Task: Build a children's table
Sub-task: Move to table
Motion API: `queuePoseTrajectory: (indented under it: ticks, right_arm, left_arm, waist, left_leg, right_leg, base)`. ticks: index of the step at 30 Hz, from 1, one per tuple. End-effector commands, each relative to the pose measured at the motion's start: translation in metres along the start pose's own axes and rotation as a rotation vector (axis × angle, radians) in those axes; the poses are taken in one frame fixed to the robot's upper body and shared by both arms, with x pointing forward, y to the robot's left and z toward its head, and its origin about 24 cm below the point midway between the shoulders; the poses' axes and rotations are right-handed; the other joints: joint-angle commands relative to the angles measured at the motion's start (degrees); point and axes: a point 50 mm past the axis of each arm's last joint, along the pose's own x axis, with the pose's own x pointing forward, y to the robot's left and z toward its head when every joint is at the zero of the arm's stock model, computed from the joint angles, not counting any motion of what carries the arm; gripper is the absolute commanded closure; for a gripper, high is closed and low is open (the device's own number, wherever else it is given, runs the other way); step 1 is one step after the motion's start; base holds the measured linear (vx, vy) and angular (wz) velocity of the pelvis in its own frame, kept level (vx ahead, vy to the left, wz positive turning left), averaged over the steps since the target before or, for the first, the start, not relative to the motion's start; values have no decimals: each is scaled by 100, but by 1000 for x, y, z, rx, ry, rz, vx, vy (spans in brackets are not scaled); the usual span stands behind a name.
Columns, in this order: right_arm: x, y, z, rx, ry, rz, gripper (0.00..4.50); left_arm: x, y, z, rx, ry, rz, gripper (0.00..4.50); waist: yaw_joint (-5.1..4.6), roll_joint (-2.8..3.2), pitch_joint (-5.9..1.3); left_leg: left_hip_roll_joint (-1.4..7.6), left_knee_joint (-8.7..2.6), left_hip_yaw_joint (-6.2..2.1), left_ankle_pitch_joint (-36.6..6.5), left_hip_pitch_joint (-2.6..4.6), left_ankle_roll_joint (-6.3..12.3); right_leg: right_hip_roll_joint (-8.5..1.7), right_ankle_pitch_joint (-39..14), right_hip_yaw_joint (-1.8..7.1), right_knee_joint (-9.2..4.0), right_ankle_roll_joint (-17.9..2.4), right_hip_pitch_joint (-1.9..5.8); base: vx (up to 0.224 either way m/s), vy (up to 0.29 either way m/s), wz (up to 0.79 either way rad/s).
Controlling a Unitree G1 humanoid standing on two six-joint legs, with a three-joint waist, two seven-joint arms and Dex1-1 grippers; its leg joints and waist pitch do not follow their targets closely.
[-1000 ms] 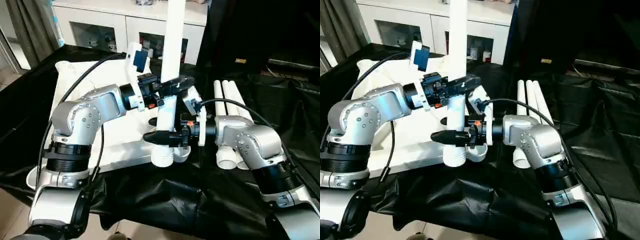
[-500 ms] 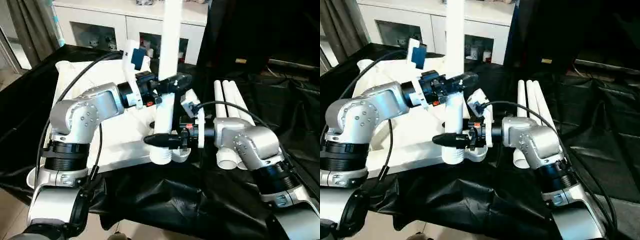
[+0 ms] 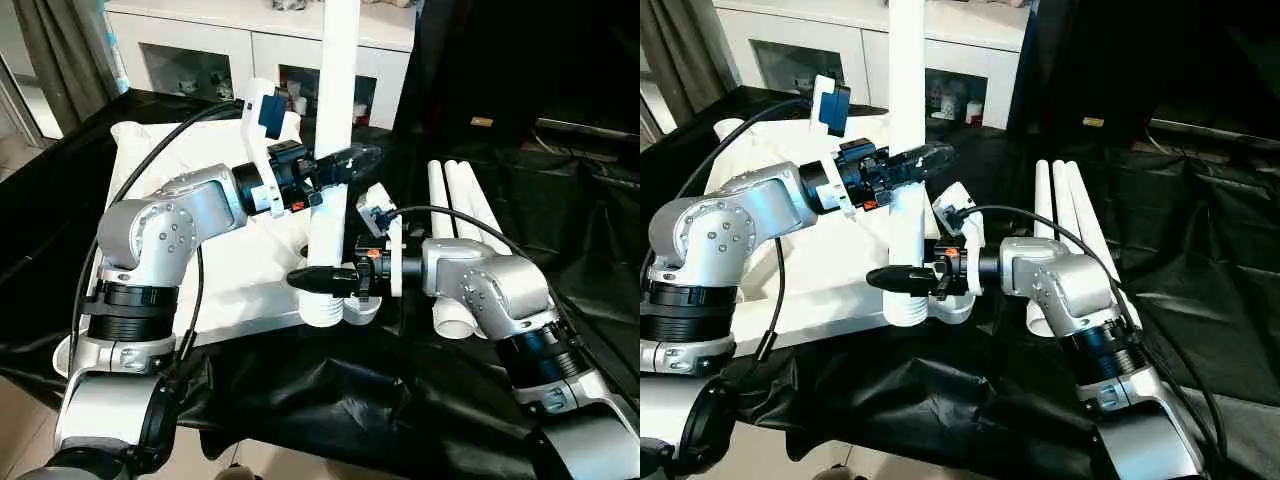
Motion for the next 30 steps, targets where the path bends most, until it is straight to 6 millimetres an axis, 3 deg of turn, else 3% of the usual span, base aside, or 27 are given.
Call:
queuePoseTrajectory:
  ticks: [1, 8, 25, 30]
  right_arm:
    - [-4, -3, 9, -25, -28, -23, 104]
    - [-3, -2, 12, -29, -42, -16, 104]
    - [-2, -4, 8, -16, -27, -33, 246]
    - [-2, -5, 7, -16, -28, -43, 258]
  left_arm:
    - [3, -6, 7, 27, -8, -27, 269]
    - [3, -5, 7, 27, -5, -27, 269]
    - [2, -5, 8, 29, 0, -32, 269]
    - [4, -2, 7, 72, 7, 16, 269]
  waist:
    - [-6, 28, -468]
    - [-4, 38, -477]
    - [-6, 30, -472]
    - [-6, 29, -473]
  left_leg:
    - [87, -348, -7, -580, 27, -79]
    - [88, -344, -8, -520, 29, -64]
    - [85, -346, -6, -539, 25, -71]
    - [86, -345, -6, -531, 26, -63]
  right_leg:
    - [-402, -688, 282, -386, -994, 383]
    - [-397, -536, 282, -368, -1034, 384]
    - [-400, -578, 285, -372, -1020, 386]
    - [-403, -568, 285, -372, -1021, 385]
  base:
    - [0, 0, 0]
    - [0, 0, 0]
    - [0, 0, 0]
    - [0, 0, 0]
